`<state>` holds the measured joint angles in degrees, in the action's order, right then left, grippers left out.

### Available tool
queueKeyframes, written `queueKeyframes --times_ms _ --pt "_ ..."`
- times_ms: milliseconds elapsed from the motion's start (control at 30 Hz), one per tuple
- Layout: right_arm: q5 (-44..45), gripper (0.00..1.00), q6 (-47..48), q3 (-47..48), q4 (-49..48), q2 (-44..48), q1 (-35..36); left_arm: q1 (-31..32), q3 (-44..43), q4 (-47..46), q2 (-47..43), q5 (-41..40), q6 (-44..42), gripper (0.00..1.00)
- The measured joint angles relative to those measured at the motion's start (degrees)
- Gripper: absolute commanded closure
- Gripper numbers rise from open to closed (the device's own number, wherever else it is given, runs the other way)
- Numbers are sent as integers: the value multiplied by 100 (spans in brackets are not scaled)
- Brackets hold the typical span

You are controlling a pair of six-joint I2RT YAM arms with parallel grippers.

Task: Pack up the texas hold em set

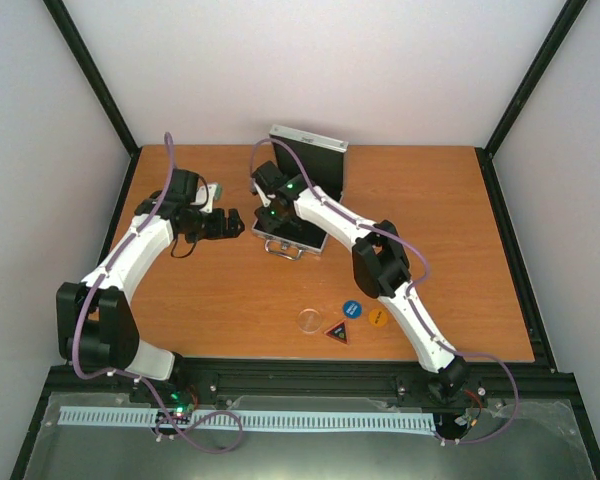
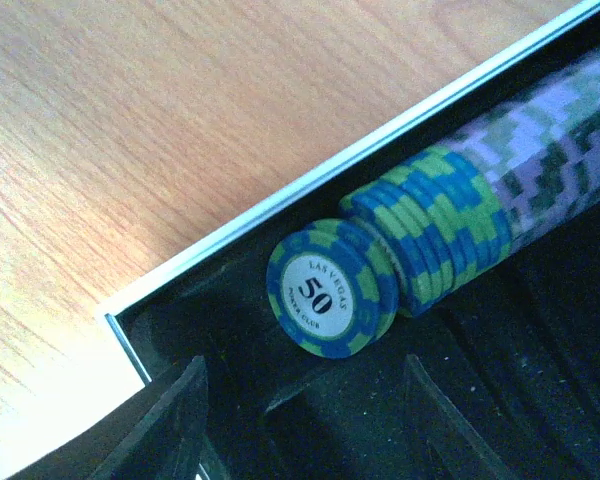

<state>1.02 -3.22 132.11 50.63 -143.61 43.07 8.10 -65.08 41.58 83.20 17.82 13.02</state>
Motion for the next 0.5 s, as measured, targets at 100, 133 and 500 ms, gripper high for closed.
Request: queueKeyframes --times_ms 100,133,500 --pt "120 45 -2 142 11 -9 9 0 0 0 -11 0 0 0" --pt "190 45 -4 190 7 -20 9 0 0 0 -13 0 0 0" --pt "396 34 -28 280 31 -321 0 0 22 2 -44 7 0 0"
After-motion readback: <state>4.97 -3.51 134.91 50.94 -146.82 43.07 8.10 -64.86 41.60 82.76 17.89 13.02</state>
